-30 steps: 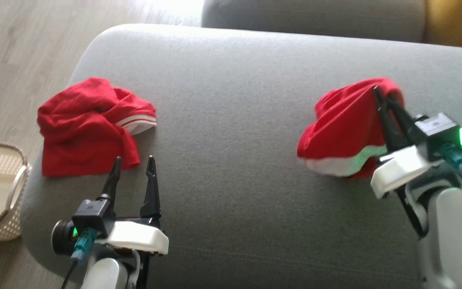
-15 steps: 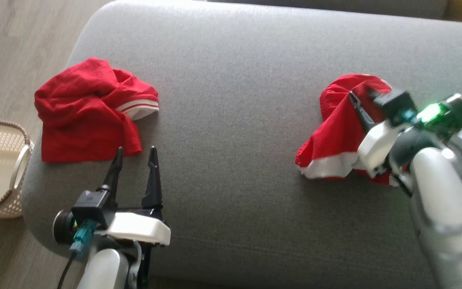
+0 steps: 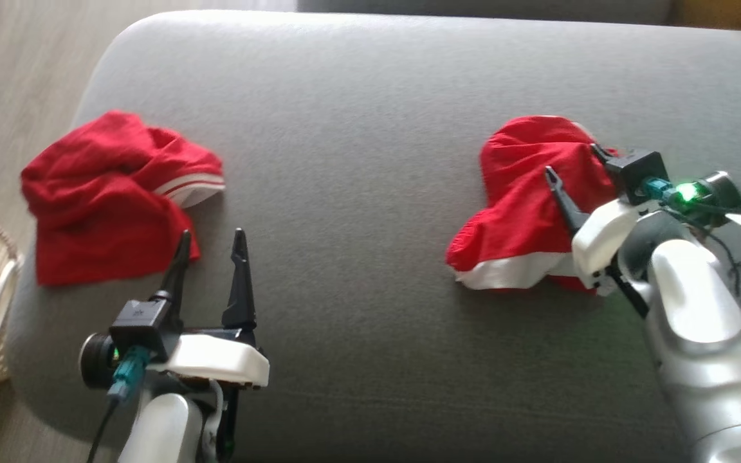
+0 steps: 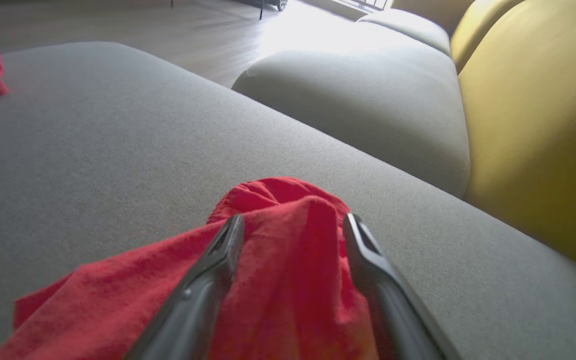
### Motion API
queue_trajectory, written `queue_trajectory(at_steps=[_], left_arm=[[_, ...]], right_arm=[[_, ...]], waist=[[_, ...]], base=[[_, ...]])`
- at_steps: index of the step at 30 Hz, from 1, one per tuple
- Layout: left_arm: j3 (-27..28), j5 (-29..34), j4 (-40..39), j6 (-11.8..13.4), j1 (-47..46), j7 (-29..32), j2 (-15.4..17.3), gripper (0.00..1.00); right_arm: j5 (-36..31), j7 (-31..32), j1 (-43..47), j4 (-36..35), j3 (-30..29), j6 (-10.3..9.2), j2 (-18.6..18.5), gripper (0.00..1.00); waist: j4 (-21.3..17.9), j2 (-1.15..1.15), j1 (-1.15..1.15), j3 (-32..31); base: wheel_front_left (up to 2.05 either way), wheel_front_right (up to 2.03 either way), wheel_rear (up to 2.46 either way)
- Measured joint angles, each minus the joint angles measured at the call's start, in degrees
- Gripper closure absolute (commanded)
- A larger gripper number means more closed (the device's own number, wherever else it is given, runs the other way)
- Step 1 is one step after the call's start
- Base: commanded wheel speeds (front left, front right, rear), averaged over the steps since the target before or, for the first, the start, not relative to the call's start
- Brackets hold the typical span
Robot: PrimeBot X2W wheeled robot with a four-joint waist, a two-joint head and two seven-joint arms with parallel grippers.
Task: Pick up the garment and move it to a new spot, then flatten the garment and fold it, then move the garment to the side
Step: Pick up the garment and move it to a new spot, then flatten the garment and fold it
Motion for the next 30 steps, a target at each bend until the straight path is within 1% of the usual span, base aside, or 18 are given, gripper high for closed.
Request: queue_trajectory(at_steps=[2, 6, 12, 13, 17, 20, 25, 30], left_arm=[[0.27, 0.08, -0.1, -0.02, 0.03, 0.0, 0.0, 0.0], [1.68, 0.1, -0.34, -0.04, 0.2, 0.0, -0.02, 0.0], [2.27, 0.05, -1.65, -0.03, 0.31, 0.0, -0.02, 0.0], [2.27, 0.05, -1.65, -0.03, 0.31, 0.0, -0.02, 0.0], [2.44, -0.47, -2.36, 0.23, 0.58, 0.0, -0.01, 0.0], [2.48, -1.04, -2.74, 0.52, 1.72, 0.0, -0.01, 0.0], [2.41, -1.1, -2.9, 0.52, 3.06, 0.0, 0.0, 0.0], [2.11, -1.1, -2.89, 0.51, 3.35, 0.0, 0.0, 0.0]], right_arm=[[1.46, -0.76, 0.63, -0.88, 0.31, 0.0, 0.4, 0.0], [3.77, -1.23, 3.96, -5.22, -0.64, -0.01, 0.49, 0.0], [5.42, -2.96, 10.82, -16.26, -2.31, 0.0, 1.74, 0.0], [5.42, -2.96, 10.82, -16.26, -2.31, 0.0, 1.74, 0.0], [7.54, -4.52, 16.6, -24.09, -3.68, -0.01, 2.75, 0.0], [9.62, -5.38, 22.13, -28.53, -5.23, -0.01, 3.75, 0.0], [12.11, -6.34, 29.16, -31.29, -6.11, -0.01, 4.05, 0.0], [13.83, -6.41, 29.76, -31.97, -5.31, -0.01, 4.34, 0.0]], waist=[[-1.25, 0.0, 0.0, -0.56], [-4.09, 0.0, 0.0, -1.61], [-7.89, 0.0, 0.0, -2.92], [-7.89, 0.0, 0.0, -2.92], [-9.63, 0.0, 0.0, -3.6], [-10.63, 0.0, 0.0, -4.06], [-12.16, 0.0, 0.0, -4.5], [-13.17, 0.0, 0.0, -4.29]], base=[[0.0, 0.0, 0.0], [0.0, 0.0, 0.0], [0.0, 0.0, 0.0], [0.0, 0.0, 0.0], [0.0, 0.0, 0.0], [0.0, 0.0, 0.0], [0.0, 0.0, 0.0], [0.0, 0.0, 0.0]])
